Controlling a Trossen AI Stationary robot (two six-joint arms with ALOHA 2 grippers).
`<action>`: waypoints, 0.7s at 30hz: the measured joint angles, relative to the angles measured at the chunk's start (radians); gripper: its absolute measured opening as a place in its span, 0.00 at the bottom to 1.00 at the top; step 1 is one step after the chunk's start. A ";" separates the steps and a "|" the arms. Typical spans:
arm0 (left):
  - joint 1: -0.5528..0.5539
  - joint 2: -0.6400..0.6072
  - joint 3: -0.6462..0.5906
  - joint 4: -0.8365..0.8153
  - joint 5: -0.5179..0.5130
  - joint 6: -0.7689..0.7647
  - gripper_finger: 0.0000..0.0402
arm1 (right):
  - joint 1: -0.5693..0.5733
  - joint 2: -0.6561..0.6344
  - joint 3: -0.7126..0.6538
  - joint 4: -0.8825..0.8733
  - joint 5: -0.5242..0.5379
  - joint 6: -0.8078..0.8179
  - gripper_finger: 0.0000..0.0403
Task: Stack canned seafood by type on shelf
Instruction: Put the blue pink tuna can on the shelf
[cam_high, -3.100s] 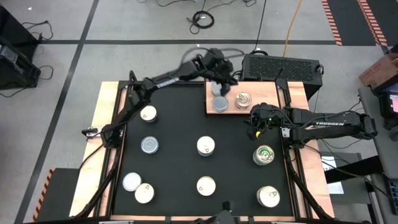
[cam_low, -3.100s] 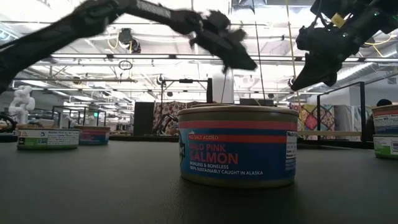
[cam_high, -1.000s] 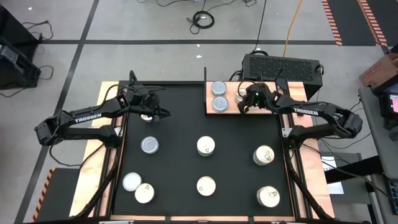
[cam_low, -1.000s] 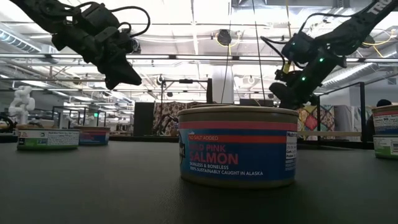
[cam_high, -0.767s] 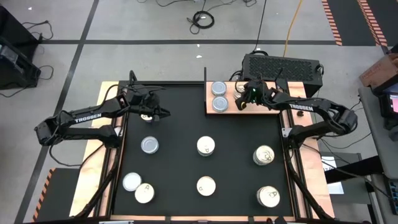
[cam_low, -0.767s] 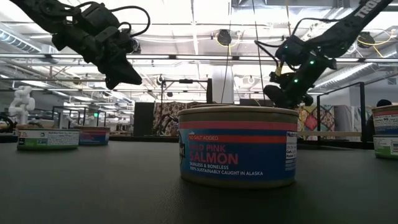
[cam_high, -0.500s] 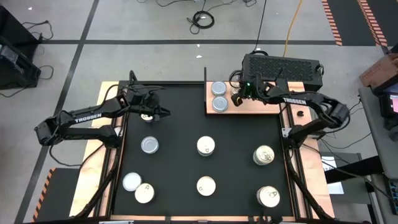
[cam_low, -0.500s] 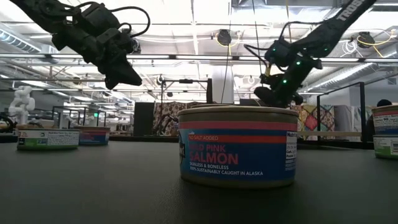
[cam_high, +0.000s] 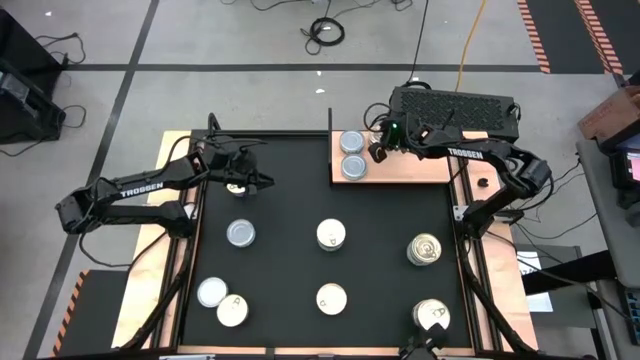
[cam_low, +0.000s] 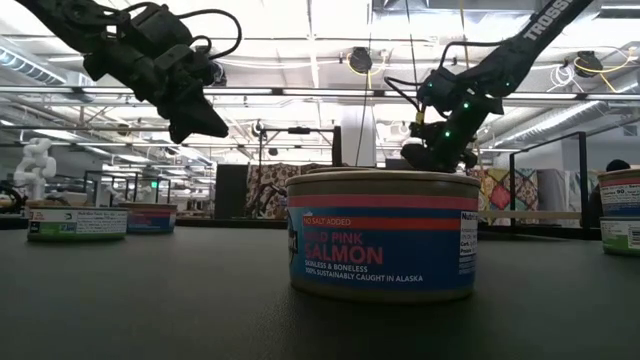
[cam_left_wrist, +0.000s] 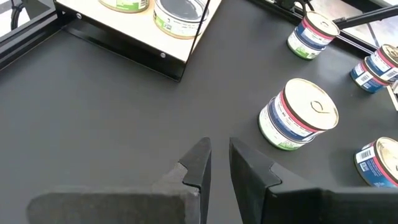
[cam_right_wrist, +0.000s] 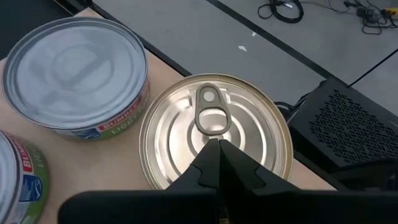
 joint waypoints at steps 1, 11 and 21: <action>0.000 0.000 0.000 0.000 0.000 0.000 0.14 | -0.001 0.000 0.000 0.000 0.000 0.000 0.00; -0.015 0.000 0.000 0.000 0.000 0.000 0.15 | 0.003 -0.006 0.008 -0.110 0.010 0.037 0.00; -0.017 0.000 0.001 0.000 0.000 0.000 0.15 | 0.029 -0.032 0.004 -0.189 0.012 0.073 0.00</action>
